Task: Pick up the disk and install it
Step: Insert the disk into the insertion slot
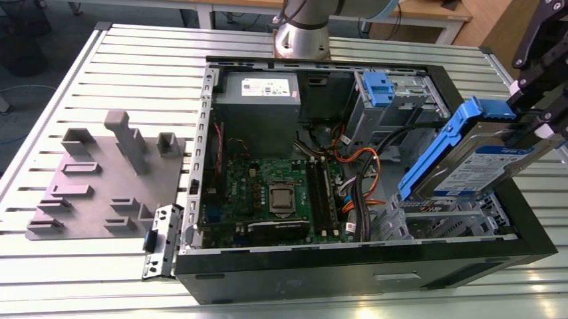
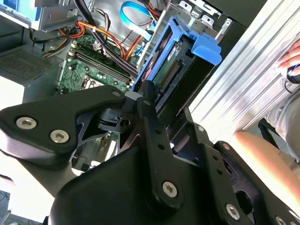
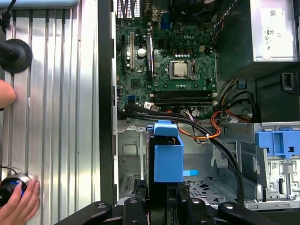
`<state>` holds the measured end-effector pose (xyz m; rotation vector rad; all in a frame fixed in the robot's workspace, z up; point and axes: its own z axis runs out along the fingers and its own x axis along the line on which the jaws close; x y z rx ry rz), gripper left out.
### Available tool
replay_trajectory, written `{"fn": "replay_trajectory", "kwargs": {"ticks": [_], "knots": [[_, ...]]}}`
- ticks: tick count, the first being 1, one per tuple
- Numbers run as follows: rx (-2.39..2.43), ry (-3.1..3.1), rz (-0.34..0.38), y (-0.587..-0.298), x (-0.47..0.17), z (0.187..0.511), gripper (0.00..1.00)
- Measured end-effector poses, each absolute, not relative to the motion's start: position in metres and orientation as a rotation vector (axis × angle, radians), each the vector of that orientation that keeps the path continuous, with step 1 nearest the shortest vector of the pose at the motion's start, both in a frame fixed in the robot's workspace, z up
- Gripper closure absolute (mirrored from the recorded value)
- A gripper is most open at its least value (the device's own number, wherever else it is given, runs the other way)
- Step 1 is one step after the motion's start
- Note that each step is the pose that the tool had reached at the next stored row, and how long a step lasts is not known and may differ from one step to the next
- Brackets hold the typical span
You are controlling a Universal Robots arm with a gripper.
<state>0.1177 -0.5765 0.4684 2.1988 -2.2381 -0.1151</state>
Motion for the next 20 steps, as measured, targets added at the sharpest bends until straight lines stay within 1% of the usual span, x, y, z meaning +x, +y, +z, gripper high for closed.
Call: {"fn": "replay_trajectory", "kwargs": {"ticks": [14, 20], "knots": [[2.199, -2.238, -0.115, -0.576, 0.123, 0.463, 0.65], [2.199, -2.238, -0.115, -0.576, 0.123, 0.456, 0.65]]}}
